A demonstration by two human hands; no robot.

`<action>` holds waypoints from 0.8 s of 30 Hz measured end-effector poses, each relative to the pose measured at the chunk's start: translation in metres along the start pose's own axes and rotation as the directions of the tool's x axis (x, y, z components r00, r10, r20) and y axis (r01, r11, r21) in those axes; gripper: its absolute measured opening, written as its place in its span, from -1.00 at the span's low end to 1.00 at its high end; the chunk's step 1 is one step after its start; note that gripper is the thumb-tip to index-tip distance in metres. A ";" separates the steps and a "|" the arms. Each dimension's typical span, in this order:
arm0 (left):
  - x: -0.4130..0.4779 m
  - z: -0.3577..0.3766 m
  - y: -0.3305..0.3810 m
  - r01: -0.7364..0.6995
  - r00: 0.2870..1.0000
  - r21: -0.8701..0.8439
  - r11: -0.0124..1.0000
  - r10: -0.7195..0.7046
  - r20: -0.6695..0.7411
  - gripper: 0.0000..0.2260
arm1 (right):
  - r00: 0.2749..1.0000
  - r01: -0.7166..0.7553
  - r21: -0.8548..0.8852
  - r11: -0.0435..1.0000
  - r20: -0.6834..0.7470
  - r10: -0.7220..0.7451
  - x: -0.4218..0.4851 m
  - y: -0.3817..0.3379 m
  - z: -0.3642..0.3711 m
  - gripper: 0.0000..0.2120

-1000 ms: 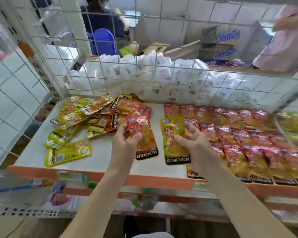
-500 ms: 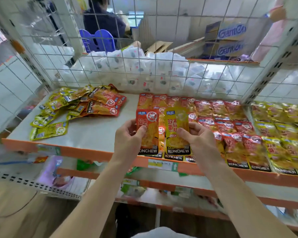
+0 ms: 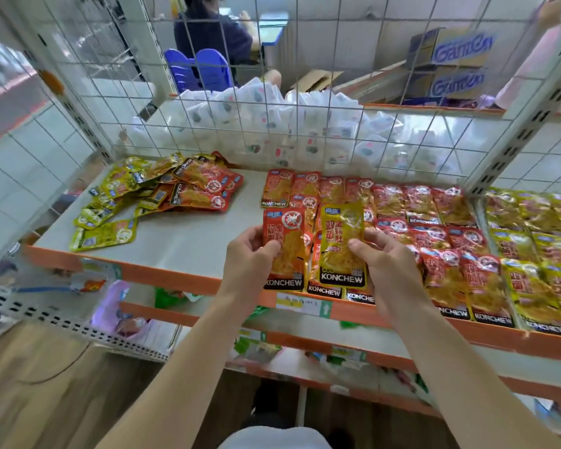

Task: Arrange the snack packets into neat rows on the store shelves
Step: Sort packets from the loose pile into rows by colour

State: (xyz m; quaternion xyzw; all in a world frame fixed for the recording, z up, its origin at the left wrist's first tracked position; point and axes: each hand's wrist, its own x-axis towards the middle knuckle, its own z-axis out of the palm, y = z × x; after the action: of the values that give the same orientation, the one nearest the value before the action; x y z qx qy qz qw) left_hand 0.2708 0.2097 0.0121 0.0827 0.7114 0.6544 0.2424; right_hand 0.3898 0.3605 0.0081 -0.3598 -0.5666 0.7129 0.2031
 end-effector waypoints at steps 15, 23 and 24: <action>0.111 -0.029 -0.011 -0.129 0.991 0.296 0.946 0.129 0.020 -0.70 | 0.991 0.000 -0.129 0.992 -0.136 -0.018 0.040 0.004 0.042 -0.81; 0.154 -0.029 -0.028 -0.360 0.929 0.499 0.788 0.353 0.112 -0.54 | 0.982 -0.030 -0.116 0.993 -0.189 0.008 0.059 0.008 0.059 -0.86; 0.157 -0.029 -0.031 -0.401 0.910 0.534 0.744 0.393 0.135 -0.54 | 0.981 -0.031 -0.112 0.993 -0.193 0.009 0.059 0.006 0.060 -0.86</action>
State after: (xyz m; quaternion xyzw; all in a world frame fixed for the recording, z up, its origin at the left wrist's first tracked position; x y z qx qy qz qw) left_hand 0.1273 0.2484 -0.0550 0.3026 0.8334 0.4574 0.0682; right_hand 0.3066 0.3605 -0.0084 -0.4438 -0.5806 0.6431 0.2289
